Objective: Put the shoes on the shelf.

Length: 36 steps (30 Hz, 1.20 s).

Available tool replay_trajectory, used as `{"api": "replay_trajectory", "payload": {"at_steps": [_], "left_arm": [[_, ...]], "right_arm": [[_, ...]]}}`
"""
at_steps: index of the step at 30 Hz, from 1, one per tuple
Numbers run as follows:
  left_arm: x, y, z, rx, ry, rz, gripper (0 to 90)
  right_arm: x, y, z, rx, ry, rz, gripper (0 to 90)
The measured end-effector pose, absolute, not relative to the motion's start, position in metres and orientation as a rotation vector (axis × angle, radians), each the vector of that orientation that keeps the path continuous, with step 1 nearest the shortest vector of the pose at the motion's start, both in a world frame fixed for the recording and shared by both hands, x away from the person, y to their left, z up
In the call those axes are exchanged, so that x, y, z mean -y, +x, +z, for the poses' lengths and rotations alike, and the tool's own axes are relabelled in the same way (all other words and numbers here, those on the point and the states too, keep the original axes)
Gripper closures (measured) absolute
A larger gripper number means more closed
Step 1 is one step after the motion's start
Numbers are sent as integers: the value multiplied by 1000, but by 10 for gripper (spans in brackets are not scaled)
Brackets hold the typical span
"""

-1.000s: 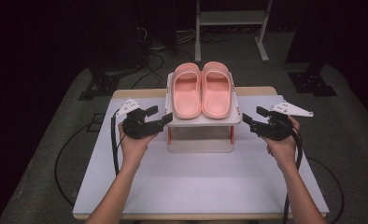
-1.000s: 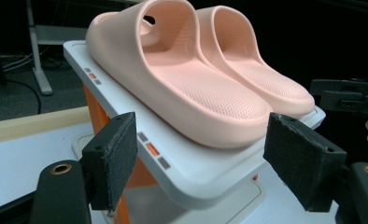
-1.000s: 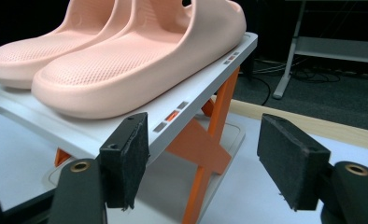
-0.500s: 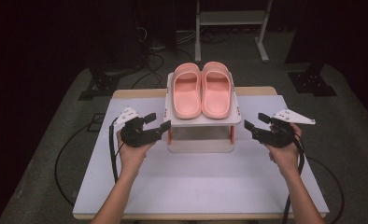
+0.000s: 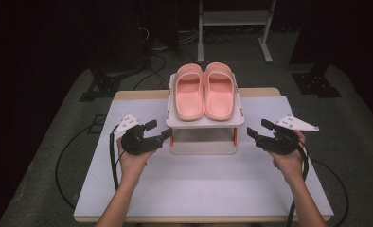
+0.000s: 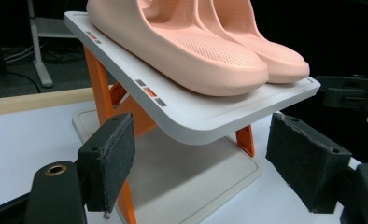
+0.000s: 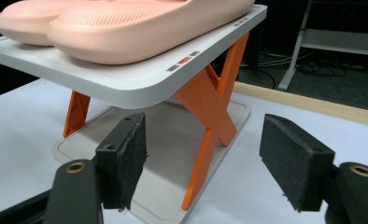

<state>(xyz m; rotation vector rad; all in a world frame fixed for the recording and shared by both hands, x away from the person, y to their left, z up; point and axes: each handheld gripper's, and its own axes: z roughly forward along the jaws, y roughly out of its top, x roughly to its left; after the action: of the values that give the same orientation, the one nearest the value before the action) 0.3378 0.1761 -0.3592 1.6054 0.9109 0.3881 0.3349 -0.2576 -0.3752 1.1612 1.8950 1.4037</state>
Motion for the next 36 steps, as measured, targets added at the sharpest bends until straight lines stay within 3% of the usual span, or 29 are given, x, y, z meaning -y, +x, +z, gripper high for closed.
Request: {"api": "replay_trajectory", "payload": {"at_steps": [36], "left_arm": [[-188,321,-398,-909,1615,381,199]], "right_arm": [[266,316,-409,-1917,1189,1376,307]]}}
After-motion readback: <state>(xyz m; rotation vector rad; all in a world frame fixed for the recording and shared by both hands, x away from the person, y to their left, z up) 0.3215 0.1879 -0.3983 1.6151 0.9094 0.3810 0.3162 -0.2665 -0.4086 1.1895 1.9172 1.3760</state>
